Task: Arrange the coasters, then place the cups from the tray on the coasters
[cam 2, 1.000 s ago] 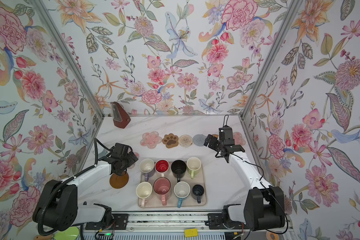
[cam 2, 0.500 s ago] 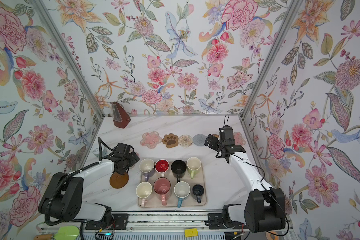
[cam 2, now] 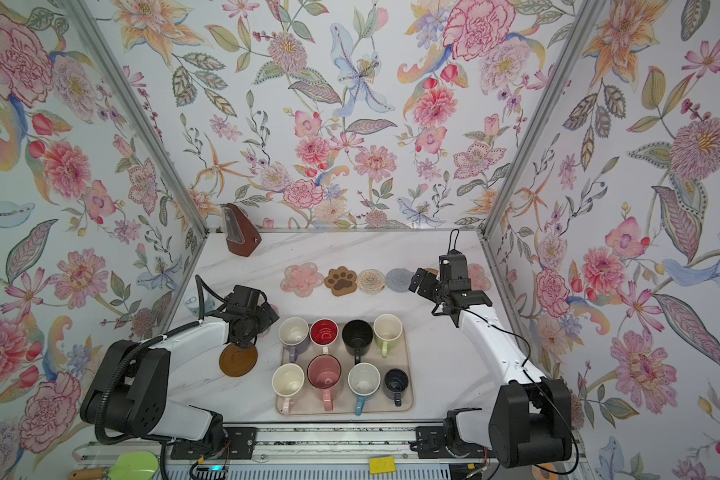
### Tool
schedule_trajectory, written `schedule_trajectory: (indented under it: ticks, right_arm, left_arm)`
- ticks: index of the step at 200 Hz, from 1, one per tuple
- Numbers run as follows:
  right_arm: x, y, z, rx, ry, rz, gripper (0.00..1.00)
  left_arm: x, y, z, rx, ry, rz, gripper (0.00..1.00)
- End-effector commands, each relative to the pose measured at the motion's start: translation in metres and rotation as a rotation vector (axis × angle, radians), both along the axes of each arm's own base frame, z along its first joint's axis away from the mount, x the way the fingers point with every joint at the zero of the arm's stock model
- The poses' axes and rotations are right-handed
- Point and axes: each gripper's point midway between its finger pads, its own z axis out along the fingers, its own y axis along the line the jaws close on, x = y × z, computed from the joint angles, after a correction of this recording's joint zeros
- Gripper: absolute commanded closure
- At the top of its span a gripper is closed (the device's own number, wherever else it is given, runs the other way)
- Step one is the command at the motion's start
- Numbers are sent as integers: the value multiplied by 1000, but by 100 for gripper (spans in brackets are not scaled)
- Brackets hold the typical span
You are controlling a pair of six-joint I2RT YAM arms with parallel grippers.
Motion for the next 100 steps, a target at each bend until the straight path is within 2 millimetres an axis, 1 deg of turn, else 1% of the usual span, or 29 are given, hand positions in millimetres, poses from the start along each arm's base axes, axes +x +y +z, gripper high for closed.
schedule_trajectory:
  ticks: [1,71,90,93,100]
  right_arm:
    - [-3,-5,6,-15,-11,-7,1]
    - [-2,-4,4,-11,-5,-9,1]
    - [-2,-4,4,-11,-3,-8,1]
    - [-2,-4,5,-11,-5,-7,1]
    - [-2,-3,5,-11,-4,-6,1]
  left_arm:
    - [1,6,-9,1,14,16,1]
    - [21,21,-8,12,-21,58,1]
    - [29,25,-1,7,-46,66,1]
    - [28,26,-9,9,-23,66,1]
    - [30,26,-8,6,-25,63,1]
